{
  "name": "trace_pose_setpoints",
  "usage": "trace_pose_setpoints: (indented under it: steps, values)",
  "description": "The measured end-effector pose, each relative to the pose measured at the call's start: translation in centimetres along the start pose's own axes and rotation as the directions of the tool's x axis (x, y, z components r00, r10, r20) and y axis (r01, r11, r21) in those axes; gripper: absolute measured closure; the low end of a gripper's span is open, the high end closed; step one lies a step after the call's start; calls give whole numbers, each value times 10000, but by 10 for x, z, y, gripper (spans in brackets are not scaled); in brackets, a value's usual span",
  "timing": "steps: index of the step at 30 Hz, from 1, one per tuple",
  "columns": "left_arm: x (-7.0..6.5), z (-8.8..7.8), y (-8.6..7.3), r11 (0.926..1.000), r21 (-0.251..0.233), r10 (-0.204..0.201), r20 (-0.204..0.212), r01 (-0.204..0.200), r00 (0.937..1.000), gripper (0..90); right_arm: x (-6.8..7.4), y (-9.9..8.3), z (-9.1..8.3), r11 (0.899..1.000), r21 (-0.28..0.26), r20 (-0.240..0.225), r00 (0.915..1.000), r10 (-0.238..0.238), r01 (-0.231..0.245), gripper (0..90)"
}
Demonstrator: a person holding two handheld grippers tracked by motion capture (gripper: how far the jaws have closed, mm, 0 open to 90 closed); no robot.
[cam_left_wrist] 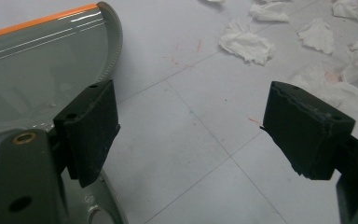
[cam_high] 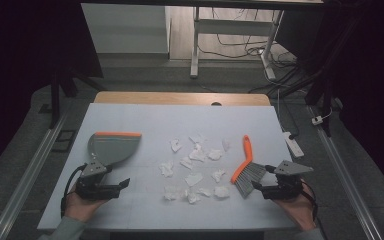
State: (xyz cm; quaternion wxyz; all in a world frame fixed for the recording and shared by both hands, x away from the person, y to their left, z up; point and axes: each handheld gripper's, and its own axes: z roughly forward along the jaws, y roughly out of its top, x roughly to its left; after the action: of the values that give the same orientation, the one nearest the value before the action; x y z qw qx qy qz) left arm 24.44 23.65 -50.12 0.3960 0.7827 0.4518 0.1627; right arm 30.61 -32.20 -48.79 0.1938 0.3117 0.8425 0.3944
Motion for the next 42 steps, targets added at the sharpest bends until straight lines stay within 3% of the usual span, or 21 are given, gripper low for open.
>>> trace_pose_setpoints:
  steps: [7,33,38,42]
  values:
    - [-2,0,0,9999,-64,92,-30,-92,10000,187,3,1,0,9998,82,146,9997,-203,202,215]
    - [-2,2,1,9997,-91,233,-231,-235,9995,183,8,5,0,10000,41,154,9999,-63,63,235]
    - [0,3,5,9992,-61,391,-258,-393,9989,182,12,13,0,9999,-54,372,9992,161,-159,237]
    - [0,4,5,9988,44,493,-300,-492,9983,182,11,33,0,9974,375,579,9966,594,-616,258]
